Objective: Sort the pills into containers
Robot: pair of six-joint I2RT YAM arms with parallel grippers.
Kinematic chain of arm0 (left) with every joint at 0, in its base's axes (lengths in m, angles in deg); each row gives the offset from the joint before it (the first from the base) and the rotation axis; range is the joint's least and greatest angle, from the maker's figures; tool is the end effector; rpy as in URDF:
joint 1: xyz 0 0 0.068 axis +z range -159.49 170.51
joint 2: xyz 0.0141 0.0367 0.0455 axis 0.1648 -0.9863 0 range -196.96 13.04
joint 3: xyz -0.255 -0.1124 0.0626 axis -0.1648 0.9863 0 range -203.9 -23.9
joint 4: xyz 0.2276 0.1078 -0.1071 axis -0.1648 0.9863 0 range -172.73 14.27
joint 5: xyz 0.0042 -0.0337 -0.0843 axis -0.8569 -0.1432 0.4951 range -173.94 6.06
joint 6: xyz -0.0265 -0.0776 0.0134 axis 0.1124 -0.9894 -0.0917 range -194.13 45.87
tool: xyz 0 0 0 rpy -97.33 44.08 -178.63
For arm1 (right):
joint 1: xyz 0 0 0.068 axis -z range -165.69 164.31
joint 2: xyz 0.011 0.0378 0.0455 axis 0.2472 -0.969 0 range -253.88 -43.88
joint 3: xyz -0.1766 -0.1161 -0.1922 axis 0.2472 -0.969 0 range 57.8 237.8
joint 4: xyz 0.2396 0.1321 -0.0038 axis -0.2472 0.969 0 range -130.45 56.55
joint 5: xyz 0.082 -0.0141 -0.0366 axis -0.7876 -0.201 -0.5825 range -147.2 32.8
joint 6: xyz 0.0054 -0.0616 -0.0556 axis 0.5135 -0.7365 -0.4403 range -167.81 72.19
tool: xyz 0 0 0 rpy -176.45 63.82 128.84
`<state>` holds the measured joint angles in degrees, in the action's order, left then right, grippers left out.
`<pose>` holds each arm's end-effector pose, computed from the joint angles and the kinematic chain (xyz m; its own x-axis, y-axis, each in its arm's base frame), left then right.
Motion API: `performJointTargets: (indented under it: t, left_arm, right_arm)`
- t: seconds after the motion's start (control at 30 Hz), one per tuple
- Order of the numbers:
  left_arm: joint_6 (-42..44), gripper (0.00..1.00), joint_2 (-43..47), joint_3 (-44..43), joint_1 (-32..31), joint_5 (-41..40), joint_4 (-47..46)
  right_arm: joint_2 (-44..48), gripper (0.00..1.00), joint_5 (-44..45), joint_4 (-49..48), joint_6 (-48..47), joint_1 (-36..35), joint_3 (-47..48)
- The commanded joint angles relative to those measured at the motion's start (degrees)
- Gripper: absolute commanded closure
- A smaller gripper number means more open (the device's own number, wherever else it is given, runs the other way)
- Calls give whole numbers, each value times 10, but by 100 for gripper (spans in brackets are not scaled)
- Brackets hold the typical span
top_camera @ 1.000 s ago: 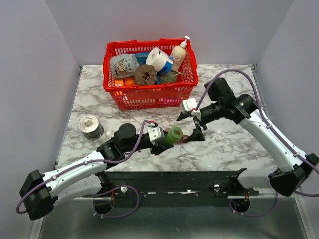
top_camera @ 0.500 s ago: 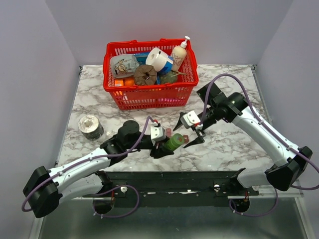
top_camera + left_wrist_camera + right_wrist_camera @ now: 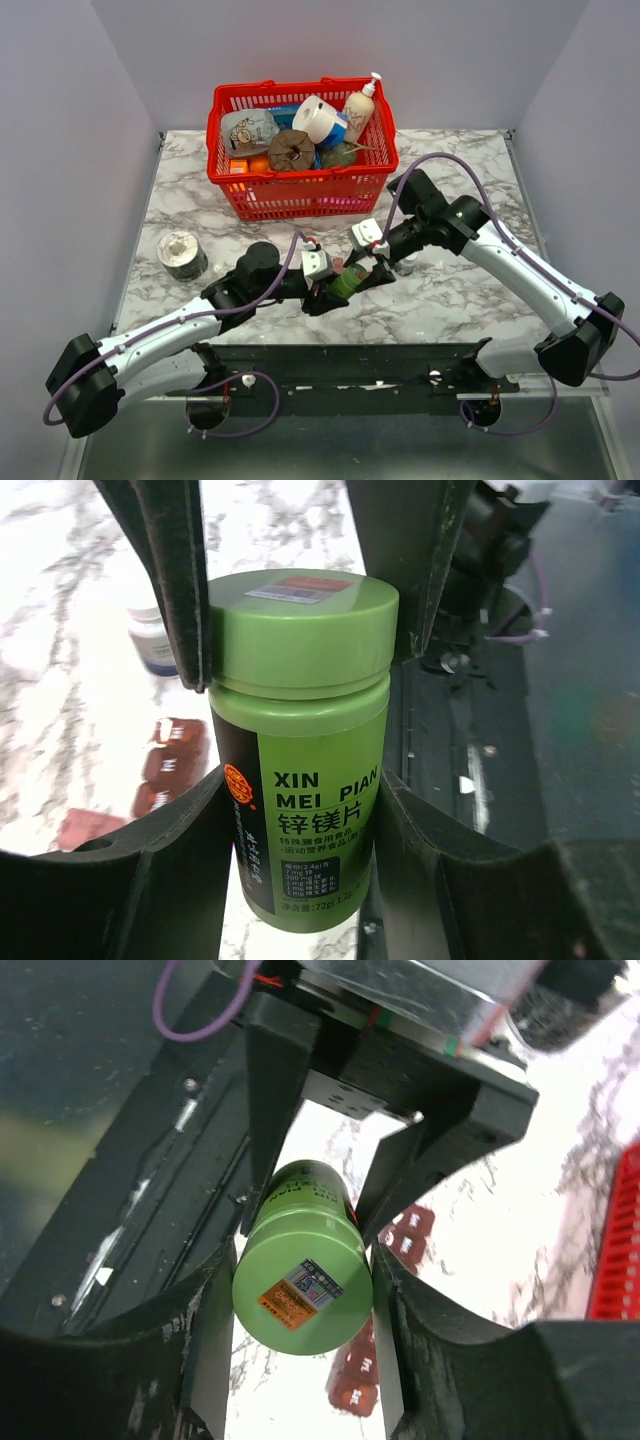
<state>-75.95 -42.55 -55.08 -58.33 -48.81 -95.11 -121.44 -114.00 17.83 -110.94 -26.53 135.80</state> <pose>0.1353 -0.2184 0.2625 -0.1685 0.1532 -0.9737 0.9813 0.1194 -0.1510 0.1708 0.2278 0.3499 0.3306 -0.3601 -0.8724 -0.8854 -0.4384 -0.1546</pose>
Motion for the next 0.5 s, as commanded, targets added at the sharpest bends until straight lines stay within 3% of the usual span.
performJointTargets:
  t: [0.0,0.07,0.1,0.13,0.23,0.37,0.43,0.47]
  left_arm:
    - [6,100,37,0,-9,-154,-111]
    - [16,100,40,3,-23,-254,-137]
    - [16,100,33,3,-40,-290,-167]
    - [35,100,25,2,-46,-326,-183]
    - [52,100,-13,-5,-70,-428,-242]
    - [55,100,-54,-15,-79,-452,-277]
    - [53,100,-57,-10,-79,-415,-280]
    - [53,100,-55,-5,-78,-401,-275]
  right_arm:
    - [13,64,42,-117,243,-9,-33]
    - [7,69,102,-163,376,-9,-52]
    - [-9,71,136,-190,502,-8,-55]
    - [-15,70,203,-191,552,-7,-57]
    - [-14,72,202,-229,665,29,-97]
    - [-35,71,127,-232,699,65,-91]
    - [-36,63,92,-231,674,66,-75]
    - [-34,50,76,-229,659,66,-67]
